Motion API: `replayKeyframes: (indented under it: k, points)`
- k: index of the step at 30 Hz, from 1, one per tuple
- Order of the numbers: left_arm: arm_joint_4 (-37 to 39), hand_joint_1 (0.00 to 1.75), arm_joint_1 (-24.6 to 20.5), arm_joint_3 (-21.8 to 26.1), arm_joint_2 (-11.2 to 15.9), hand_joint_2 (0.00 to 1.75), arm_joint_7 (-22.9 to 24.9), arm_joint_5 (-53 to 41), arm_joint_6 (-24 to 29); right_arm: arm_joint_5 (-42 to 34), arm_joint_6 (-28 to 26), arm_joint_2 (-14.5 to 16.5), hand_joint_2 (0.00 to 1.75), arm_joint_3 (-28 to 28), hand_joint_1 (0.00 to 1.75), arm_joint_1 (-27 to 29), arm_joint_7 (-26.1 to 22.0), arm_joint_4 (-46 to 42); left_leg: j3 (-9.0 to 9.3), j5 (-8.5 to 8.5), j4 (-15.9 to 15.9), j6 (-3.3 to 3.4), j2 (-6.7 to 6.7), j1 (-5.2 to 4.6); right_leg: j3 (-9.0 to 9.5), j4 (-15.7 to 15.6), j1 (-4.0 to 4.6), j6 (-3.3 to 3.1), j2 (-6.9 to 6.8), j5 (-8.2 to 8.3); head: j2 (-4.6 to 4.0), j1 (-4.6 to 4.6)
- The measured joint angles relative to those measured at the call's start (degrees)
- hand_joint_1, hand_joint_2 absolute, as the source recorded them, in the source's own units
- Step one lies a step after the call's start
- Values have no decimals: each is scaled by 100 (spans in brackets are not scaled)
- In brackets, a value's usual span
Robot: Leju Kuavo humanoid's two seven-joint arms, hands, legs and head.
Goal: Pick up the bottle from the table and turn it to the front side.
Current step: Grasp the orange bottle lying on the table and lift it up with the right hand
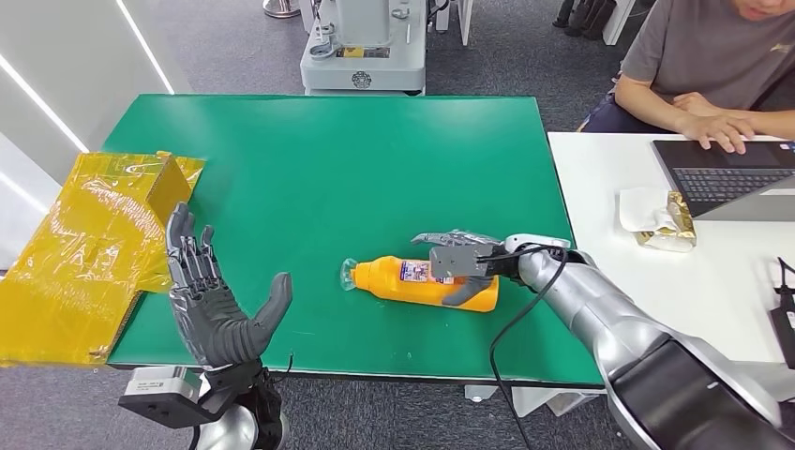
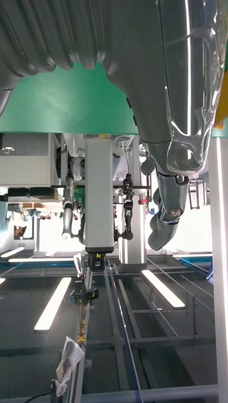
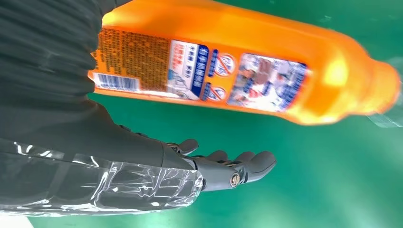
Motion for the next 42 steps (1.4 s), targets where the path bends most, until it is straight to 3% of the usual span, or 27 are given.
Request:
replayKeyframes:
  k: [4,9,15,40,42]
  points:
    - [0,0,3,2,-2,175,0,54,-67,116,8,-53,175,154,0,-112,125,23,1,0,0,0,0,0,0,0,0,0,0,0,0,0]
    - [0,0,50,186,-57,175,0,280,-739,98,-120,-231,175,306,0,-115,158,46,1,0,0,0,0,-1,0,-1,0,0,0,0,0,1]
    - [-1,0,57,342,-91,175,0,216,-674,63,-233,-355,175,409,0,-8,140,81,1,-1,0,1,3,0,0,-1,0,0,4,0,0,0]
    - [-2,0,58,391,-120,175,0,193,-415,-111,-819,-355,175,478,0,382,93,132,1,-1,0,2,2,1,0,-1,0,0,3,0,0,0]
    - [-2,0,58,391,-120,175,0,196,-411,-110,-854,-355,175,478,74,392,70,133,1,-1,0,1,2,1,0,-1,0,0,4,0,0,0]
